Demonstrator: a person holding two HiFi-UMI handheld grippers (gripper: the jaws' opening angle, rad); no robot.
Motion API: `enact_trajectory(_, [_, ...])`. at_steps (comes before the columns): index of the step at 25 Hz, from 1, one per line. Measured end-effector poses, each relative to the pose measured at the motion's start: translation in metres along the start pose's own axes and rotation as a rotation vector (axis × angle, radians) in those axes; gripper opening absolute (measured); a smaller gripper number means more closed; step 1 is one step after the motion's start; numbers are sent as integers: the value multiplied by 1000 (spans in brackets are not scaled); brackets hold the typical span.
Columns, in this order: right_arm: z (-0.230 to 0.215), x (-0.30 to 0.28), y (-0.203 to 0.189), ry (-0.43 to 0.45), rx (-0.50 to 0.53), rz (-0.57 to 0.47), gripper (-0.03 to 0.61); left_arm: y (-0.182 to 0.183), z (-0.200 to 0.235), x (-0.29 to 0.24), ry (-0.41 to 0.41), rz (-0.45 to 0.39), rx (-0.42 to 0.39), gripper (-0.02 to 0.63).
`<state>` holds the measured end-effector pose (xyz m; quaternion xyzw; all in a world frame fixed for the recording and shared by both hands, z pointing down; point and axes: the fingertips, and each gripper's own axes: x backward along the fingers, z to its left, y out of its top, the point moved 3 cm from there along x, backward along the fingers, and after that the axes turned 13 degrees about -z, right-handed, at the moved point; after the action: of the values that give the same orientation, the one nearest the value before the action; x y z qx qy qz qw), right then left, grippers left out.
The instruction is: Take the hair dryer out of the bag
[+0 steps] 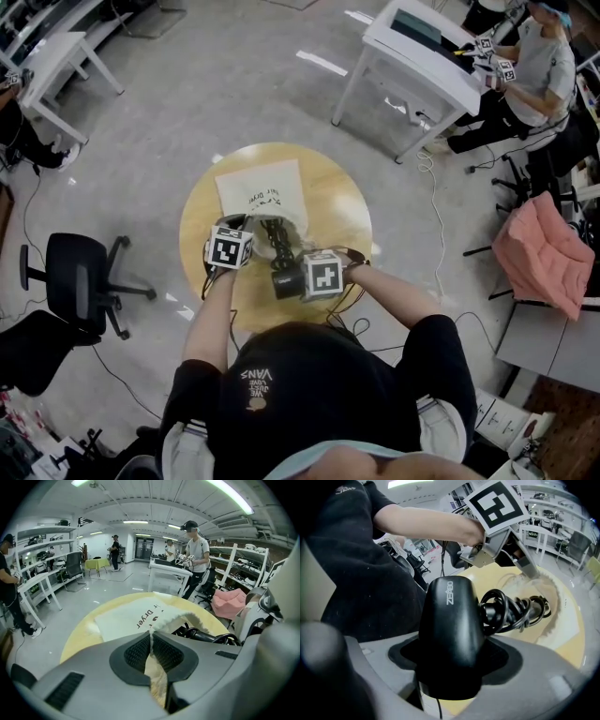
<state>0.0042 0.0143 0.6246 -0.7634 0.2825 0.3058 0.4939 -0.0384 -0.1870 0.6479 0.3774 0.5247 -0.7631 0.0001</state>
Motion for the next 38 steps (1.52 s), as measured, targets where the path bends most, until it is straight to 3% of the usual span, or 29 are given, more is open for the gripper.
enact_trajectory(21, [45, 0, 15, -48, -22, -62, 351, -1, 3, -9, -17, 31, -32, 32])
enact_trajectory(38, [50, 20, 33, -153, -17, -144, 351, 1, -1, 1, -20, 26, -46, 34])
